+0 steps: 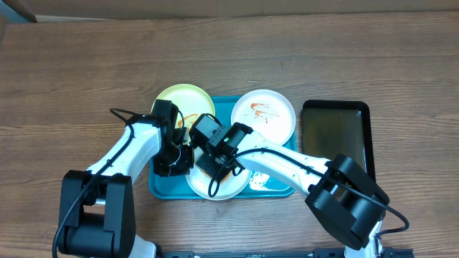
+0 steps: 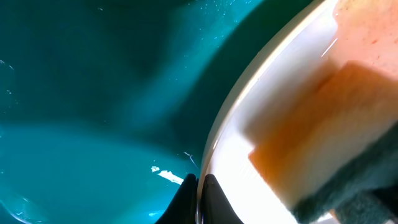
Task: Clean dirty plates on tray and stack at the side
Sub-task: 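Scrub the front white plate with the sponge while left gripper holds it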
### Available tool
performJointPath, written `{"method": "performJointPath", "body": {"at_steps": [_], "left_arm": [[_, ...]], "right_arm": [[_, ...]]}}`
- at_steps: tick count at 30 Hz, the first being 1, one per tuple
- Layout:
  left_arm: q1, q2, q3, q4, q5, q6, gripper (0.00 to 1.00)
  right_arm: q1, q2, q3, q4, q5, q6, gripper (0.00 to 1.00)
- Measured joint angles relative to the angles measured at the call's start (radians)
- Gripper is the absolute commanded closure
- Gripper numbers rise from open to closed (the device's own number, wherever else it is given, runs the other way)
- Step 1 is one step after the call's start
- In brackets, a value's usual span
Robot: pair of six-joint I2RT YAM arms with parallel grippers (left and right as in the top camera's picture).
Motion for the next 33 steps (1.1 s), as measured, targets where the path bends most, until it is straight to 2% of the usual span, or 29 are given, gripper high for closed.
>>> {"method": "performJointPath", "body": {"at_steps": [4, 8, 17, 23, 33], "left_arm": [[0.0, 0.0, 0.0, -0.005, 0.0, 0.0, 0.96], [0.0, 0.0, 0.0, -0.005, 0.0, 0.0, 0.96], [0.0, 0.0, 0.0, -0.013, 0.0, 0.0, 0.96], [0.0, 0.0, 0.0, -0.013, 0.0, 0.0, 0.96], [0.0, 0.0, 0.0, -0.057, 0.074, 0.062, 0.96]], "right_arm": [[-0.002, -0.002, 0.0, -0.021, -0.02, 0.007, 0.96], [-0.02, -0.027, -0.001, -0.033, -0.002, 0.074, 0.96], [-0.162, -0.216, -0.006, -0.066, 0.057, 0.191, 0.96], [-0.211, -0.259, -0.006, -0.119, 0.063, 0.254, 0.96], [-0.218, -0.259, -0.006, -0.198, 0.018, 0.187, 0.96]]}}
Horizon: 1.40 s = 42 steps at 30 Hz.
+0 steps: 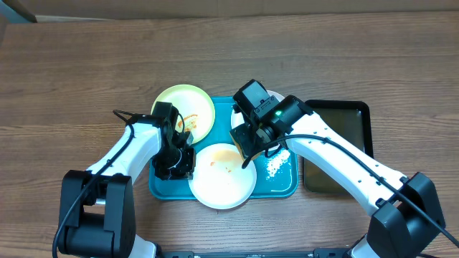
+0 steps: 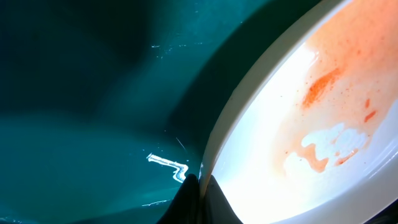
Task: Clean dirty plates on tray and stack at the side
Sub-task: 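Scrub the front white plate with the sponge while left gripper holds it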
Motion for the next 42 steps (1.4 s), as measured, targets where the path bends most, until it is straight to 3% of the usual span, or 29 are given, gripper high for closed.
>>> {"method": "performJointPath", "body": {"at_steps": [9, 17, 21, 24, 31, 42], "left_arm": [[0.0, 0.0, 0.0, 0.019, 0.01, 0.003, 0.96], [0.0, 0.0, 0.0, 0.039, 0.011, -0.001, 0.96], [0.0, 0.0, 0.0, 0.039, 0.011, -0.002, 0.96], [0.0, 0.0, 0.0, 0.04, 0.011, -0.002, 0.96], [0.0, 0.0, 0.0, 0.041, 0.011, -0.002, 0.96], [0.0, 0.0, 0.0, 0.04, 0.011, -0.002, 0.96]], "right_arm": [[0.025, 0.0, -0.003, 0.04, -0.042, -0.049, 0.96], [0.104, 0.018, -0.103, 0.185, -0.061, -0.057, 0.89], [0.106, 0.067, -0.111, 0.225, -0.06, -0.06, 0.73], [0.105, 0.075, -0.114, 0.23, -0.061, -0.059, 0.52], [0.105, 0.075, -0.114, 0.235, -0.061, -0.056, 0.28], [0.112, 0.075, -0.171, 0.265, -0.061, -0.061, 0.32]]}}
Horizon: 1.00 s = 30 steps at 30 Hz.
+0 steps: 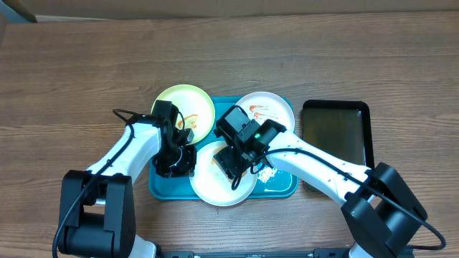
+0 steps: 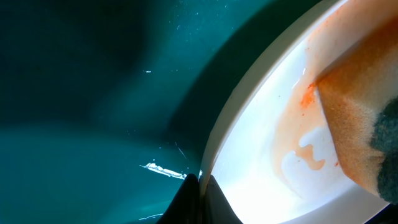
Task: Clean dirty plates on tray and stack at the side
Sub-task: 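Scrub the front white plate with the sponge while left gripper holds it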
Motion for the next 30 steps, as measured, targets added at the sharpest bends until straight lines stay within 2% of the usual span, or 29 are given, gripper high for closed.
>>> {"method": "performJointPath", "body": {"at_steps": [8, 14, 17, 25, 27, 30], "left_arm": [[0.0, 0.0, 0.0, 0.0, 0.0, 0.0, 0.96], [0.0, 0.0, 0.0, 0.0, 0.0, 0.0, 0.96], [0.0, 0.0, 0.0, 0.0, 0.0, 0.0, 0.96], [0.0, 0.0, 0.0, 0.0, 0.0, 0.0, 0.96], [0.0, 0.0, 0.0, 0.0, 0.0, 0.0, 0.96], [0.0, 0.0, 0.0, 0.0, 0.0, 0.0, 0.96]], "right_arm": [[0.048, 0.0, -0.038, 0.084, 0.0, 0.0, 0.37], [0.054, 0.0, -0.046, 0.086, 0.043, 0.004, 0.38], [0.054, 0.0, -0.046, 0.089, 0.059, 0.004, 0.44], [0.054, 0.019, -0.046, 0.086, 0.065, 0.004, 0.46], [0.054, 0.041, -0.046, 0.085, 0.064, 0.004, 0.52], [0.054, 0.047, -0.046, 0.087, 0.064, 0.007, 0.66]]}}
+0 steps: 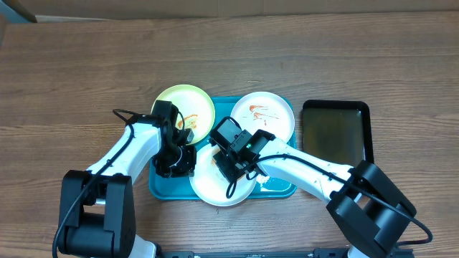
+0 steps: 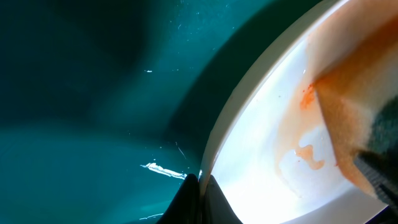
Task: Clean dirty plates on tray and stack at the side
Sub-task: 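Scrub the front white plate with the sponge while left gripper holds it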
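A white plate [image 1: 219,188] smeared with orange sauce lies at the front of the teal tray [image 1: 161,188]. My left gripper [image 2: 200,198] is shut on that plate's left rim [image 2: 249,106]. My right gripper [image 1: 228,163] presses an orange sponge [image 2: 351,118] onto the plate's face; its fingers are hidden under the wrist. An orange smear [image 2: 305,146] shows beside the sponge. A second white plate [image 1: 264,115] with red streaks sits at the tray's back right. A pale green plate [image 1: 185,107] with sauce rests at the tray's back left.
A dark tray [image 1: 336,135] lies on the wooden table [image 1: 72,86] to the right of the teal tray. White foam [image 1: 267,179] sits on the teal tray beside the front plate.
The right gripper with the sponge has shifted slightly left and nearer on the front plate. The left gripper keeps its hold on the rim.
The sponge was first pressed on the front plate while my left gripper held the rim. Then the right gripper was lifted away toward the back, baring orange smears. After that the sponge was back on the plate, where it is still.
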### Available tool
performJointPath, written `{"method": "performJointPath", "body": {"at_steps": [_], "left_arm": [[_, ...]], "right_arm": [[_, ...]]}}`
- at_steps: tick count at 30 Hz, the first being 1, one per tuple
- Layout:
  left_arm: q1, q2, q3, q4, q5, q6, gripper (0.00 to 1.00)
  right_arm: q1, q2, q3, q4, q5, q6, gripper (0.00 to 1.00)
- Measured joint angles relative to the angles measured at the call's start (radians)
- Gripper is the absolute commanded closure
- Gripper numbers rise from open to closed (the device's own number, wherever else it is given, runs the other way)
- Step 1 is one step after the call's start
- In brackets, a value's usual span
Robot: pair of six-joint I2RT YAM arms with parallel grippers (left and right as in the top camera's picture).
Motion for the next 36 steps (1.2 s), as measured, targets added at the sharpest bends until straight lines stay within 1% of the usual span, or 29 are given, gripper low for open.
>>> {"method": "performJointPath", "body": {"at_steps": [1, 3, 7, 8, 9, 11, 21, 25, 30, 36], "left_arm": [[0.0, 0.0, 0.0, 0.0, 0.0, 0.0, 0.96], [0.0, 0.0, 0.0, 0.0, 0.0, 0.0, 0.96], [0.0, 0.0, 0.0, -0.001, 0.0, 0.0, 0.96], [0.0, 0.0, 0.0, -0.002, 0.0, 0.0, 0.96], [0.0, 0.0, 0.0, -0.002, 0.0, 0.0, 0.96], [0.0, 0.0, 0.0, -0.003, 0.0, 0.0, 0.96], [0.0, 0.0, 0.0, -0.003, 0.0, 0.0, 0.96], [0.0, 0.0, 0.0, -0.003, 0.0, 0.0, 0.96], [0.0, 0.0, 0.0, -0.003, 0.0, 0.0, 0.96], [0.0, 0.0, 0.0, -0.003, 0.0, 0.0, 0.96]], "right_arm": [[0.0, 0.0, 0.0, 0.002, 0.001, 0.001, 0.72], [0.0, 0.0, 0.0, 0.0, -0.001, 0.002, 0.78], [0.0, 0.0, 0.0, -0.008, -0.003, -0.001, 0.8], [0.0, 0.0, 0.0, -0.012, -0.003, 0.0, 0.82], [0.0, 0.0, 0.0, -0.014, -0.004, 0.0, 0.86], [0.0, 0.0, 0.0, -0.018, -0.005, 0.001, 0.96], [0.0, 0.0, 0.003, -0.02, -0.009, 0.0, 0.96], [0.0, 0.004, 0.046, -0.026, 0.003, -0.008, 0.96], [0.0, 0.005, 0.096, 0.027, 0.016, -0.023, 0.96], [0.0, 0.006, 0.098, 0.036, 0.018, -0.029, 0.96]]}}
